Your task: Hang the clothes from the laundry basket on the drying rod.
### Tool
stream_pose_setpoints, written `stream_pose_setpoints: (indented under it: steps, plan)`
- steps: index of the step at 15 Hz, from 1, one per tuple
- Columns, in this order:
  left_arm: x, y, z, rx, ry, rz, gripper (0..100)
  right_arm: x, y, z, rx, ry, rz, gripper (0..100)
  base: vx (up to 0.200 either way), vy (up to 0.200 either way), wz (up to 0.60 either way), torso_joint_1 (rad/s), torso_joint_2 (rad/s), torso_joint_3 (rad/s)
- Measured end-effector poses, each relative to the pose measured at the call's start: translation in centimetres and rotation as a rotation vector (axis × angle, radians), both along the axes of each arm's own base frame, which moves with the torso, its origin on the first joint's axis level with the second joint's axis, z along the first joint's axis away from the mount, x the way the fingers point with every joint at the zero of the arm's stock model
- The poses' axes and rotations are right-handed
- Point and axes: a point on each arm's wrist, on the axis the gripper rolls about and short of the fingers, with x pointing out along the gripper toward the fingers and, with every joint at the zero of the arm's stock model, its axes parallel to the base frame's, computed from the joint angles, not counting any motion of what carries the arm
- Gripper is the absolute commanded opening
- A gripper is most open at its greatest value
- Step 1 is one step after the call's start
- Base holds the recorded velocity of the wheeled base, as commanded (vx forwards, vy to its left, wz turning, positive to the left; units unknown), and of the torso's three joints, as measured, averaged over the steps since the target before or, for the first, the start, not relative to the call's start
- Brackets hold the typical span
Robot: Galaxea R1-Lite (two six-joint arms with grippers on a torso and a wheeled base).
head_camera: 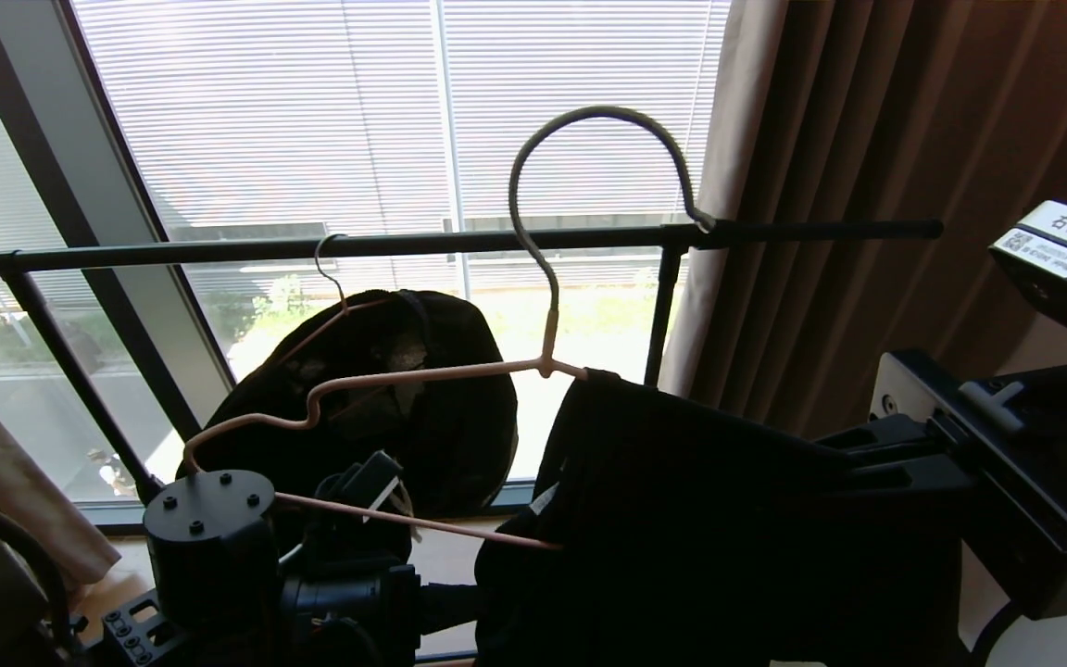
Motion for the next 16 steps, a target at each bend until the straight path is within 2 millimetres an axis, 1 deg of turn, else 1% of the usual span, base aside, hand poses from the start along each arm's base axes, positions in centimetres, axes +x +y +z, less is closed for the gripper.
stream_pose_setpoints:
  steps: [3, 5, 9, 11, 14, 16]
  plan:
    - [0.0, 2.3, 0.3, -0.002, -0.003, 0.084, 0, 0.2, -1.9, -0.8, 0.005, 0.031, -0.053, 0, 0.000, 0.000, 0.00, 0.000, 0.00, 0.000]
    - [-0.2, 3.2, 0.4, -0.001, -0.002, 0.119, 0, 0.2, -2.9, -1.0, 0.011, 0.042, -0.081, 0, 0.000, 0.000, 0.00, 0.000, 0.00, 0.000]
    - [-0.2, 4.8, 1.0, -0.008, -0.026, 0.184, 0, 0.1, -4.2, -1.8, 0.008, 0.051, -0.142, 0, 0.000, 0.000, 0.00, 0.000, 0.00, 0.000]
    - [-0.2, 5.5, 1.2, -0.011, -0.034, 0.213, 0, -0.1, -4.9, -2.5, 0.010, 0.047, -0.172, 0, 0.000, 0.000, 0.00, 0.000, 0.00, 0.000]
    - [-0.4, 6.1, 1.5, -0.014, -0.042, 0.237, 0, -0.5, -5.9, -3.6, 0.006, 0.061, -0.220, 0, 0.000, 0.000, 0.00, 0.000, 0.00, 0.000]
    - [-0.6, 6.5, 1.7, -0.017, -0.050, 0.250, 0, -0.8, -6.4, -4.0, 0.004, 0.067, -0.242, 0, 0.000, 0.000, 0.00, 0.000, 0.00, 0.000]
